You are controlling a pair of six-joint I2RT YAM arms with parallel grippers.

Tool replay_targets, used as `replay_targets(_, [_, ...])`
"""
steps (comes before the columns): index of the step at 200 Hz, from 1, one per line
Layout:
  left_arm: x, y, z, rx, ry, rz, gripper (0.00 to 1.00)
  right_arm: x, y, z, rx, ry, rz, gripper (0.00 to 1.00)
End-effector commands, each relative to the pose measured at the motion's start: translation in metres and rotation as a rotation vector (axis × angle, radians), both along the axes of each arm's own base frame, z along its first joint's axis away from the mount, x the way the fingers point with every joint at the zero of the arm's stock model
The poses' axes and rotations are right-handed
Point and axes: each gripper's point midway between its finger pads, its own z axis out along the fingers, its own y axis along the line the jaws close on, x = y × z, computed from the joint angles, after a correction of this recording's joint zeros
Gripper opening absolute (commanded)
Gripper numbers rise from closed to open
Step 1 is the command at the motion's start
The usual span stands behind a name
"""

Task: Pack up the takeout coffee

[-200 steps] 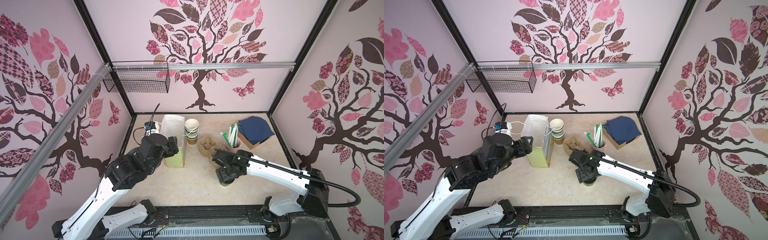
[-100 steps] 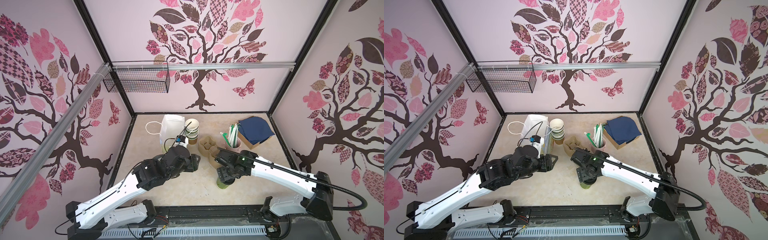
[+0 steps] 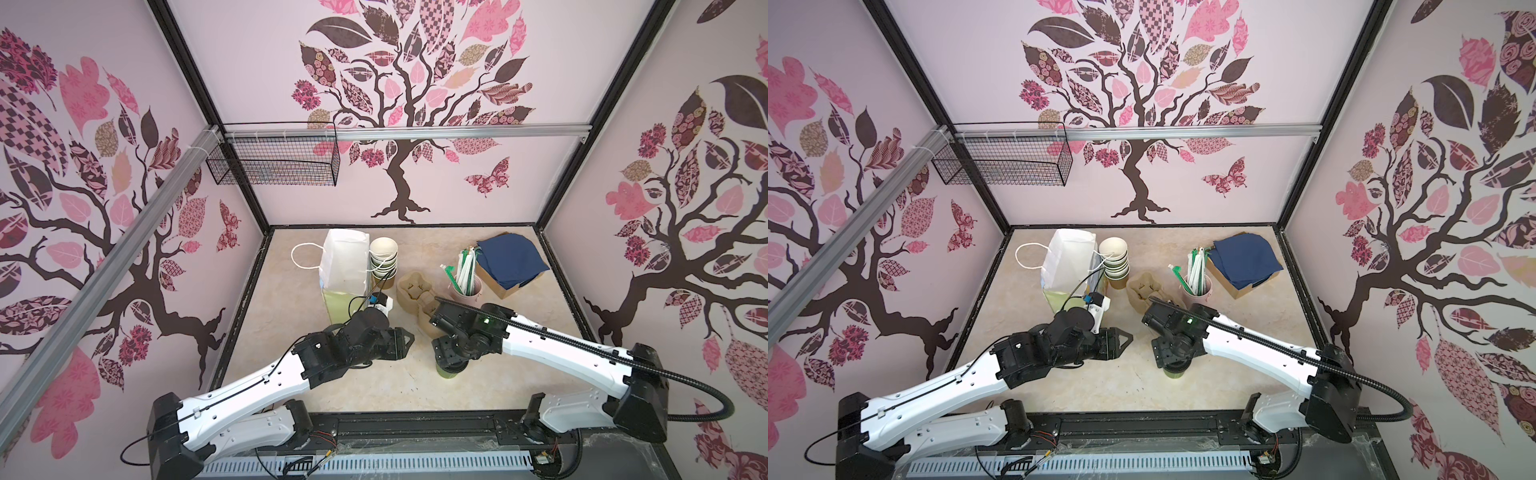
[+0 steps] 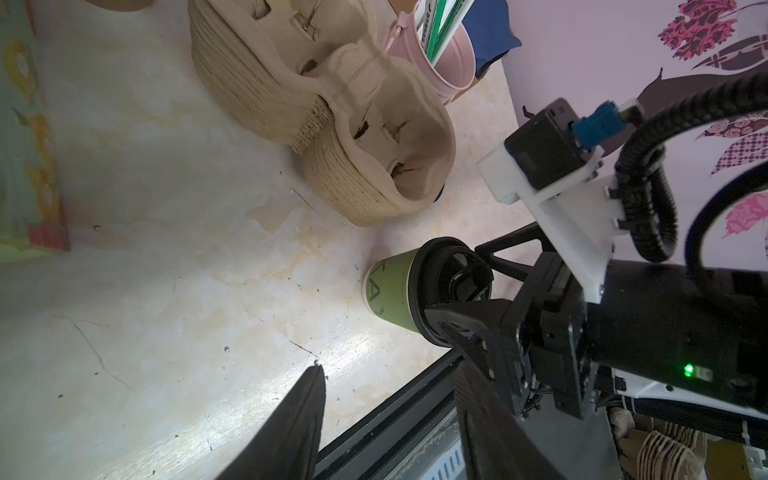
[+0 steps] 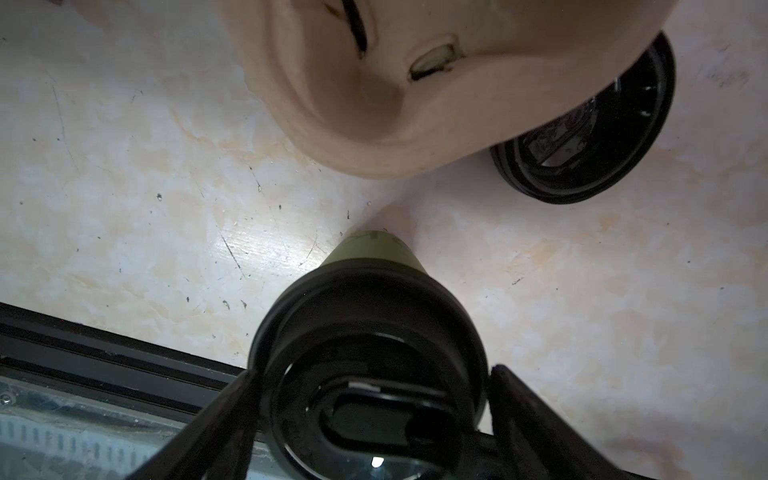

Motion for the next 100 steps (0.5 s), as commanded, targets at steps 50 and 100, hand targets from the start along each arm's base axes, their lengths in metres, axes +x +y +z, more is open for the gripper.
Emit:
replay_targets(50, [-0.011, -0.017, -0.042, -0.033, 0.062, -0.078, 0.53, 0.004, -0.002, 0.018, 0.018, -0.028, -0.037, 0.89])
replay_targets(100, [-0.002, -0.004, -0.004, -0.048, -0.068, -0.051, 0.57, 0.024, -0.011, 0.062, 0.030, -0.188, -0.068, 0.91])
